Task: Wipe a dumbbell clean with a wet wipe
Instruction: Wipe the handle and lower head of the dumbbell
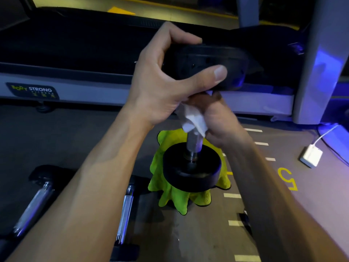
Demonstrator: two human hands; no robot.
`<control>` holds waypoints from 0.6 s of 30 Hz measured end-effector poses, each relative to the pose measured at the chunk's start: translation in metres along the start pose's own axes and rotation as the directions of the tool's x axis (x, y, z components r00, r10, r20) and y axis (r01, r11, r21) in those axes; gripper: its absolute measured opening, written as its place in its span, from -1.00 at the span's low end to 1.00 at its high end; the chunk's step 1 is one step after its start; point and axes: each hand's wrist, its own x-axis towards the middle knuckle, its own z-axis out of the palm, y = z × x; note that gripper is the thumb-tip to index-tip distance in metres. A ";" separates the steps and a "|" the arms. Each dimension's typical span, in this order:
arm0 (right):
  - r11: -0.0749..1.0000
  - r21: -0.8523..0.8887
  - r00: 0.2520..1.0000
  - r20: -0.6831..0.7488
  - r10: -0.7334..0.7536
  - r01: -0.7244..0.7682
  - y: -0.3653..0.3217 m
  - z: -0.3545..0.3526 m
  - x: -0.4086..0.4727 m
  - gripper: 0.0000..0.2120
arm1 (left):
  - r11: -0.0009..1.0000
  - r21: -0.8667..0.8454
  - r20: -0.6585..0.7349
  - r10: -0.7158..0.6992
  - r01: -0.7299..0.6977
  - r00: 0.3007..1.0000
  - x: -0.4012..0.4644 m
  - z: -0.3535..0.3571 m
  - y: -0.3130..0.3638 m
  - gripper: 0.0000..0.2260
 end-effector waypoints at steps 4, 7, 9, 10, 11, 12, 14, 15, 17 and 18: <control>0.822 -0.500 0.833 -0.305 -0.462 0.273 0.018 0.018 -0.023 -0.82 | 1.000 0.009 0.019 0.001 -0.002 1.000 0.000 0.003 0.002 -0.48; 0.722 -0.671 0.886 -0.218 -0.410 0.169 0.019 0.010 -0.043 -0.88 | 0.999 0.036 0.005 -0.007 0.006 1.000 -0.001 0.003 0.003 -0.47; 0.706 -0.707 0.960 -0.178 -0.218 0.029 0.018 0.003 -0.058 -0.82 | 0.999 0.050 -0.001 -0.021 0.021 1.000 0.000 0.003 0.003 -0.48; 0.688 -0.726 0.976 -0.169 -0.140 -0.027 0.020 -0.002 -0.064 -0.79 | 0.998 0.049 -0.008 -0.027 0.028 1.000 0.000 0.003 0.002 -0.49; 0.659 -0.749 0.983 -0.164 -0.085 -0.068 0.021 -0.007 -0.067 -0.76 | 0.998 0.045 -0.015 -0.030 0.031 0.999 0.001 0.003 0.001 -0.50; 0.632 -0.770 0.985 -0.160 -0.058 -0.088 0.021 -0.011 -0.068 -0.73 | 0.999 0.042 -0.019 -0.032 0.033 0.999 0.002 0.003 0.000 -0.51; 0.656 -0.753 0.995 -0.091 -0.033 -0.047 0.017 -0.019 -0.062 -0.63 | 0.999 0.041 -0.014 -0.033 0.034 0.999 0.002 0.004 0.000 -0.51; 0.730 -0.683 1.000 -0.013 -0.013 0.001 0.015 -0.022 -0.057 -0.58 | 0.999 0.042 -0.006 -0.032 0.032 0.999 0.002 0.003 0.000 -0.51; 0.911 -0.413 0.995 0.094 0.024 0.017 0.011 -0.023 -0.045 -0.59 | 0.999 0.035 0.008 -0.026 0.026 1.000 0.001 0.003 0.000 -0.52; 0.972 -0.235 0.994 0.100 0.035 -0.010 0.010 -0.021 -0.039 -0.65 | 0.999 0.030 0.015 -0.024 0.023 1.000 0.000 0.003 0.000 -0.52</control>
